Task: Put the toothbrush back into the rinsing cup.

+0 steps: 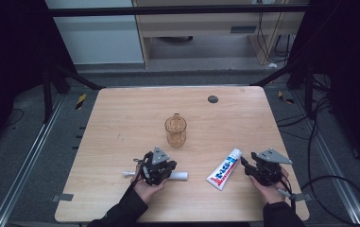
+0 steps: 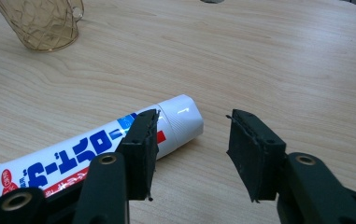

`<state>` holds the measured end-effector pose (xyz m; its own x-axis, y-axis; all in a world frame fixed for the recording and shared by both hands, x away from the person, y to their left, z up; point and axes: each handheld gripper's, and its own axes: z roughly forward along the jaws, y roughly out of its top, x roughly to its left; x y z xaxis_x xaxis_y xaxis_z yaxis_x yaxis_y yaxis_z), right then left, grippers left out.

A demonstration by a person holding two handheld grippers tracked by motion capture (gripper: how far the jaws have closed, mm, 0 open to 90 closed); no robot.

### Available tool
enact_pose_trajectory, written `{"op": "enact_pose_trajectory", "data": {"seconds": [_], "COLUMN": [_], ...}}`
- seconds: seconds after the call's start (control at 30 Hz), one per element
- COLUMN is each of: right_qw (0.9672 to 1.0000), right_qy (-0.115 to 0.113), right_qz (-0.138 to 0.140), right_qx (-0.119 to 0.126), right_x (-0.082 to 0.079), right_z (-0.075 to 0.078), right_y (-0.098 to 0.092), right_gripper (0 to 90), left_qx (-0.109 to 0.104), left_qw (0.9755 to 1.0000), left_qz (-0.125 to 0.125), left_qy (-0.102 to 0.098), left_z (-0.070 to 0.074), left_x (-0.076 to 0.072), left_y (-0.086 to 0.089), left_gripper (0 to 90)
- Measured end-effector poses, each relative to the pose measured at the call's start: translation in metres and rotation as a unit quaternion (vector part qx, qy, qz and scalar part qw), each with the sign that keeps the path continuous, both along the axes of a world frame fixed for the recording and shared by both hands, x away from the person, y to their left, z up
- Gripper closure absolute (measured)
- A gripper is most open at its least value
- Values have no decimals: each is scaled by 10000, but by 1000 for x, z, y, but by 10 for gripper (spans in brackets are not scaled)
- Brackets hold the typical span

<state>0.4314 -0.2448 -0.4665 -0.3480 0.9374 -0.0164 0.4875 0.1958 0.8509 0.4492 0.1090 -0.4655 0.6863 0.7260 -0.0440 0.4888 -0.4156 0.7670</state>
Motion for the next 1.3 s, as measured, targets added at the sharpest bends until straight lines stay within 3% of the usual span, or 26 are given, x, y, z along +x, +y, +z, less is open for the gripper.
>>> {"op": "enact_pose_trajectory", "data": {"seconds": [0.43,1.3], "right_qw": [10000,9999], "right_qy": [89,121], "right_qz": [14,-13], "right_qx": [-9,-80], "right_x": [1,0], "right_z": [-1,-2], "right_y": [0,-2], "right_gripper": [544,523], "left_qx": [181,219], "left_qw": [9994,9985], "left_qz": [-214,-395], "left_qy": [180,300], "left_z": [-11,-16], "left_x": [3,-7], "left_y": [-21,-17], "left_gripper": [865,869]}}
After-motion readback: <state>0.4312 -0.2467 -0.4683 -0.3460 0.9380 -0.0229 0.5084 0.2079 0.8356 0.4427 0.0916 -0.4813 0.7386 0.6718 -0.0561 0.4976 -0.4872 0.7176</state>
